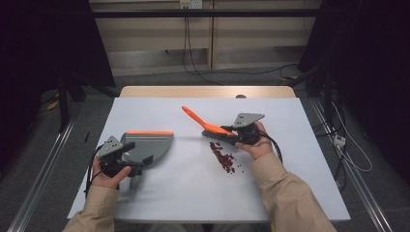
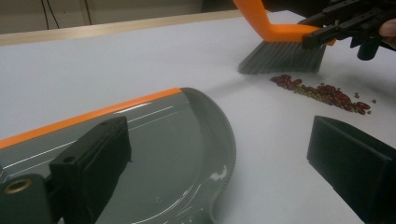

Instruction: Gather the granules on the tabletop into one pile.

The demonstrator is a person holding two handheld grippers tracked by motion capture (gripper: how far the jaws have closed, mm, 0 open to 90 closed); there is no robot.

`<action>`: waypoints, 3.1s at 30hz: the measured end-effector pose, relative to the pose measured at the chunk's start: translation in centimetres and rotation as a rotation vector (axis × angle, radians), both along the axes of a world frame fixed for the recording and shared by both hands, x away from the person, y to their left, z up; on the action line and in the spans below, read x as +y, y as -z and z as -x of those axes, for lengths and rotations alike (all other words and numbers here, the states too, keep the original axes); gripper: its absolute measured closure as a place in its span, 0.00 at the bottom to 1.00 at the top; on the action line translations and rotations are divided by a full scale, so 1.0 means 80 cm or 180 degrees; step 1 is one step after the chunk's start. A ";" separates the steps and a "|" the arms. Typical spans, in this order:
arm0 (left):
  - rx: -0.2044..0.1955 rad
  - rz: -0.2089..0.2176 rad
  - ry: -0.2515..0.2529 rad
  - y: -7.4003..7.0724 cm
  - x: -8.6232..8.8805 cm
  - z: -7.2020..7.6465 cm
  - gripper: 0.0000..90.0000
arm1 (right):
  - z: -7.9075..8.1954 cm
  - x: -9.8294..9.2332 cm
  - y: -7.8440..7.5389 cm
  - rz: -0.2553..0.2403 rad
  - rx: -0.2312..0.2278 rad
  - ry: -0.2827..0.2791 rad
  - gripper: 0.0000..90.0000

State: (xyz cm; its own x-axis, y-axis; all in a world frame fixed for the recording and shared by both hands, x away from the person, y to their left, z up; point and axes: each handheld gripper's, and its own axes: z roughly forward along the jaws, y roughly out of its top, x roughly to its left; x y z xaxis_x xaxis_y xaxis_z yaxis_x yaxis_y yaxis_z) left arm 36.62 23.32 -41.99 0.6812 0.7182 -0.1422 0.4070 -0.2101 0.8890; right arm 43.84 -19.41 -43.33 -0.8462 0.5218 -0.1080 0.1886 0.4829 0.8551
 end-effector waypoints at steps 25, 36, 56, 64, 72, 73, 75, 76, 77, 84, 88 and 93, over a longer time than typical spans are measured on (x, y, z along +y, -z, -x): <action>0.0000 -0.0009 0.0015 0.000 -0.001 0.001 0.07 | 0.047 -0.006 -0.009 0.0133 0.0077 -0.0312 0.79; -0.0021 -0.0022 0.0030 -0.001 -0.002 0.002 0.07 | 0.061 -0.002 -0.013 0.0183 0.0078 -0.0373 0.79; -0.0025 0.0056 0.0101 -0.002 -0.002 0.000 0.07 | 0.094 -0.028 -0.022 -0.0447 0.0118 0.0913 0.79; -0.0037 0.0058 0.0121 -0.004 -0.004 0.002 0.07 | 0.143 -0.043 -0.013 -0.0500 0.0045 0.1414 0.79; -0.0036 0.0020 0.0115 -0.004 -0.005 0.003 0.07 | 0.162 -0.035 0.003 -0.0459 0.0000 0.1860 0.79; -0.0031 0.0028 0.0110 -0.004 -0.005 0.003 0.07 | 0.163 -0.030 0.003 -0.0444 0.0007 0.1890 0.79; -0.0031 0.0022 0.0106 -0.004 -0.005 0.003 0.07 | 0.163 -0.020 0.004 -0.0416 -0.0037 0.1971 0.79; -0.0032 0.0024 0.0102 -0.004 -0.005 0.003 0.07 | 0.163 -0.015 0.005 -0.0394 -0.0067 0.2011 0.79; -0.0036 0.0024 0.0103 -0.004 -0.004 0.003 0.07 | 0.163 -0.011 0.006 -0.0392 -0.0082 0.2061 0.79; -0.0039 0.0029 0.0101 -0.005 -0.004 0.004 0.07 | 0.159 0.008 0.006 -0.0468 -0.0049 0.2297 0.79; -0.0041 0.0030 0.0094 -0.005 -0.004 0.004 0.07 | 0.157 0.014 0.007 -0.0491 -0.0068 0.2369 0.79; -0.0030 0.0027 0.0095 -0.004 -0.004 0.003 0.07 | 0.153 0.027 0.008 -0.0525 -0.0063 0.2378 0.79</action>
State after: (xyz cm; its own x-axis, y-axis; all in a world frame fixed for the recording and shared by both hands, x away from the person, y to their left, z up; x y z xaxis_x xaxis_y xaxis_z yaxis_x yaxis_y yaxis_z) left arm 36.36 22.98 -41.64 0.7036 0.6963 -0.1417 0.3923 -0.2145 0.8945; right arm 31.63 -17.28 -43.96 -0.2608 0.9654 0.0094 0.3989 0.0989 0.9117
